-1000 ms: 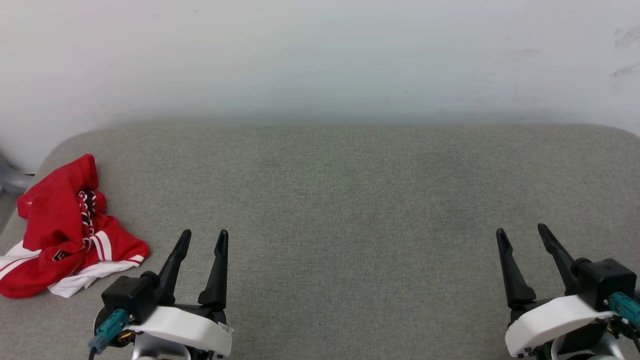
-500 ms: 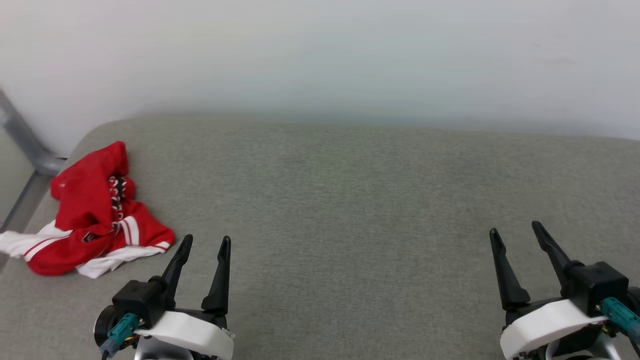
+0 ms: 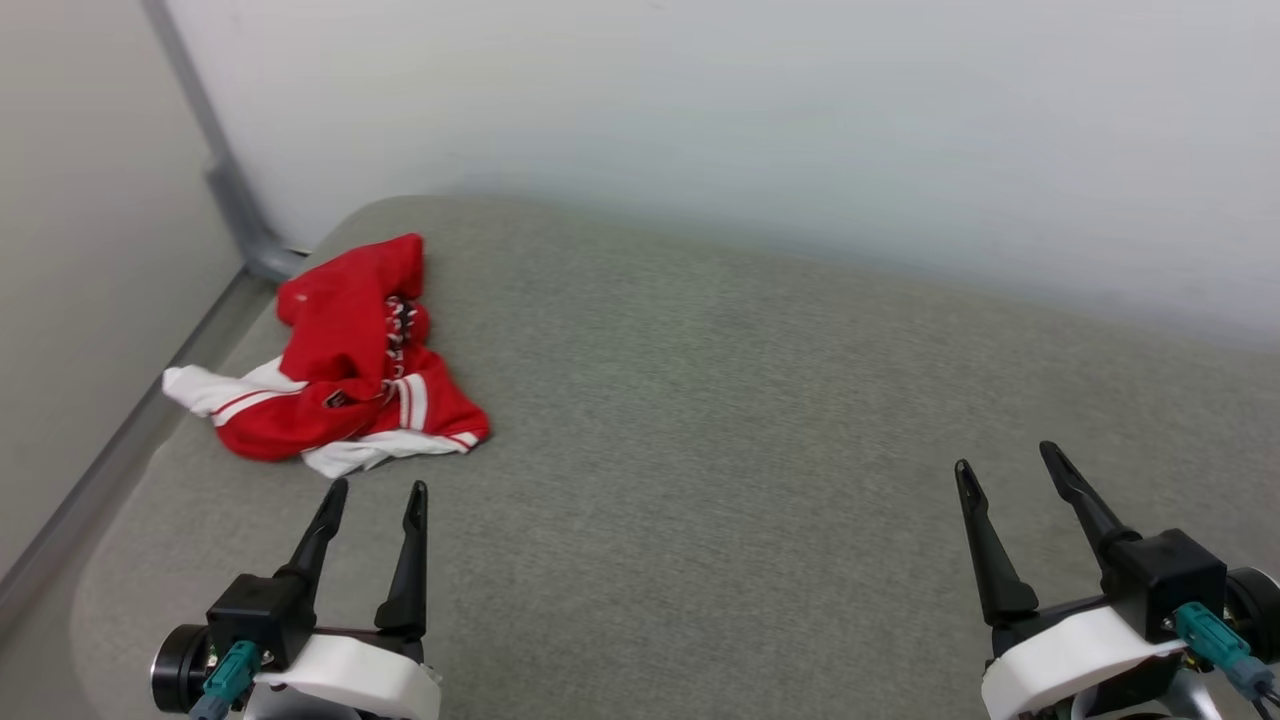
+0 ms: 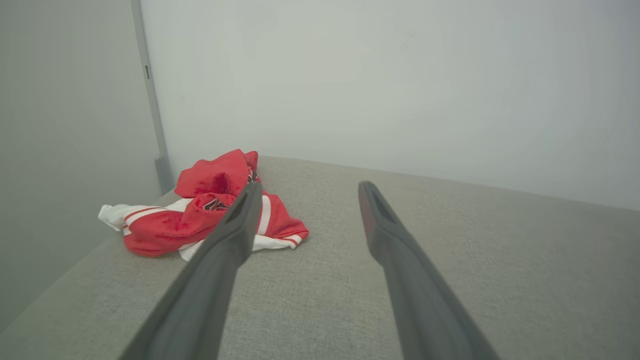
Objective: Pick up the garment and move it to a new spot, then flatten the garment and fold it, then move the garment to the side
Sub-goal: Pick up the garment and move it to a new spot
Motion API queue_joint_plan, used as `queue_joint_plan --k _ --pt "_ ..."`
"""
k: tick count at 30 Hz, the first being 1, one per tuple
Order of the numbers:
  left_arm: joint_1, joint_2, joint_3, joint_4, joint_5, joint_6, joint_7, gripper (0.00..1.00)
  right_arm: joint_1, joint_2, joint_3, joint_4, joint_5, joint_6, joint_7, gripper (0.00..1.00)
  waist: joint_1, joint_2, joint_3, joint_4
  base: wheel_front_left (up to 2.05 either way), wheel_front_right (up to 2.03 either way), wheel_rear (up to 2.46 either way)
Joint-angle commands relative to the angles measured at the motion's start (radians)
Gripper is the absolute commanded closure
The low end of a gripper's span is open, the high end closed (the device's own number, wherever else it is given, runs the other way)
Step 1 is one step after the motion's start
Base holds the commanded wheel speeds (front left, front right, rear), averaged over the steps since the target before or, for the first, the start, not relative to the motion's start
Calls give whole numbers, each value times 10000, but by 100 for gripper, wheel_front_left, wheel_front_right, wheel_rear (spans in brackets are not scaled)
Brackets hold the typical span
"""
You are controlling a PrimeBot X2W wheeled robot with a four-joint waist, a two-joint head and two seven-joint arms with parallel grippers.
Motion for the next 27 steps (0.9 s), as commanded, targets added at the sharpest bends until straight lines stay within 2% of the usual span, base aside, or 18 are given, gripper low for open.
queue_joint_plan --k 1,7,14,22,27 --pt "127 63 52 -45 202 57 -84 0 106 18 11 -12 -175 -7 -70 0 0 0 -64 486 0 0 0" --pt "278 61 244 -138 96 146 -67 0 81 17 71 184 125 -7 -141 0 0 0 -87 1012 0 0 0" --pt "252 75 390 -295 -43 160 -67 0 -58 17 40 254 154 -8 -157 0 0 0 6 1246 0 0 0" --pt "-501 160 654 -332 -312 147 -67 0 -375 16 -45 25 -93 -7 43 0 0 0 681 1041 0 0 0" --pt "-1867 564 914 15 -587 80 57 0 -767 13 -149 -345 -371 -8 276 0 0 0 1538 681 0 0 0"
